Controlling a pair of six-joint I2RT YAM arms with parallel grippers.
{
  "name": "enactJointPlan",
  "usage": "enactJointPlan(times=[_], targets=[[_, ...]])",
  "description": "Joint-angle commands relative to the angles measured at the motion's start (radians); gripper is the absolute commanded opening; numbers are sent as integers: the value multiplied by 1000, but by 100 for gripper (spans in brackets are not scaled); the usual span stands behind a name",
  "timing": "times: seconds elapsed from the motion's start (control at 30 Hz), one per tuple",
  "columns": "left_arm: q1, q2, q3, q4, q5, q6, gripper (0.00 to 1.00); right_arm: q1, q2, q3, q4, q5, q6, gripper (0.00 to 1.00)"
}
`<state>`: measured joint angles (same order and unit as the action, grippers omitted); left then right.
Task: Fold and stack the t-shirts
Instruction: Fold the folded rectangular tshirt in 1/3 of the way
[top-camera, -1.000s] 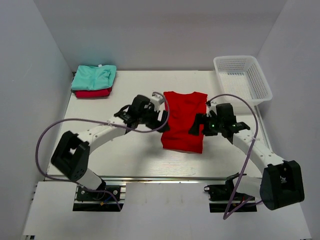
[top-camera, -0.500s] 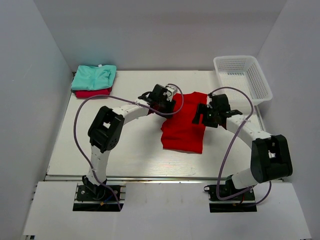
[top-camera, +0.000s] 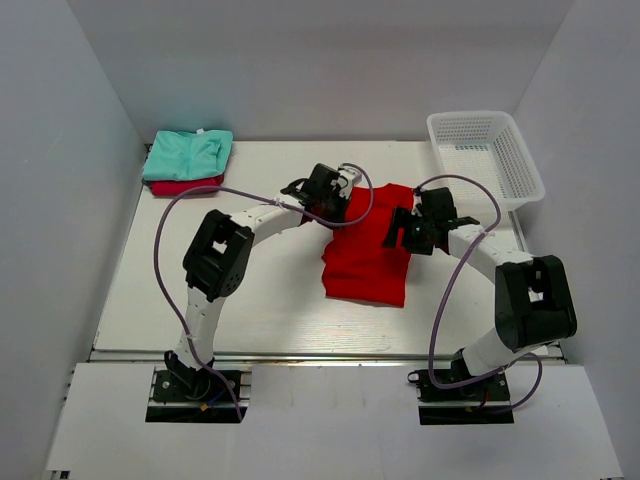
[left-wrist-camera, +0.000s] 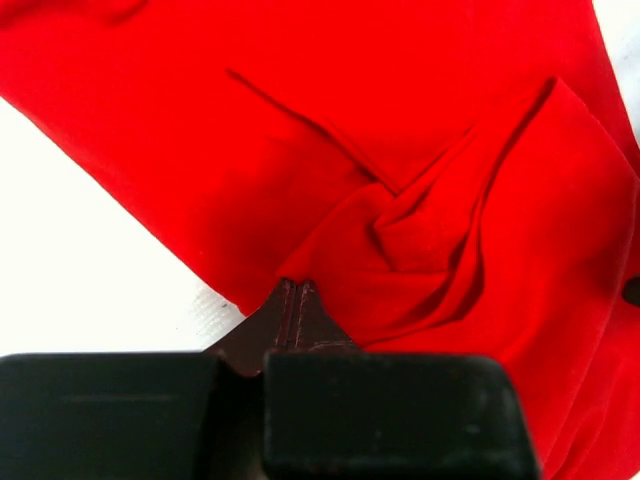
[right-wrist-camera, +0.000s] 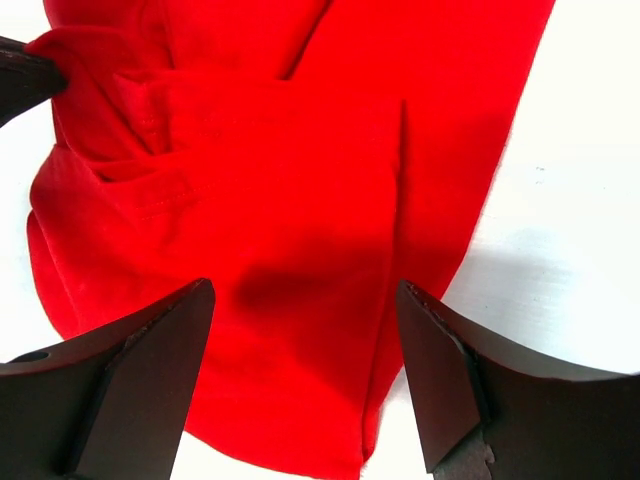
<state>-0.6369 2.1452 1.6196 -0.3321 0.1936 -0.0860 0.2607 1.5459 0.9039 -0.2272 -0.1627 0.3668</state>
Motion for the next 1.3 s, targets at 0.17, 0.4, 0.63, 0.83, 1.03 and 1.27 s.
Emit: enactJointPlan(times=[0.17,0.4,0.63,0.83,1.03,1.27], targets=[[0,-77,78,18,-37,-3,0,-8,-27,-2,60,-20,-25,78],[9,-13,161,-48,-123,-12,0,-8,-55,-17,77,-6,-42,78],[9,88,296,-177,-138,-37,89,-2,-56,-5,71,-15,-80,80],[9,-33,206,-134,-253,-70,100,23,-155,-26,143,-83,-184,80],[9,-301,-102,-10,-385,-149,100,97,-107,91,141,-178,-281,80],[-12,-613,-542,109,-229,-144,100,199,127,344,16,-178,-334,74]])
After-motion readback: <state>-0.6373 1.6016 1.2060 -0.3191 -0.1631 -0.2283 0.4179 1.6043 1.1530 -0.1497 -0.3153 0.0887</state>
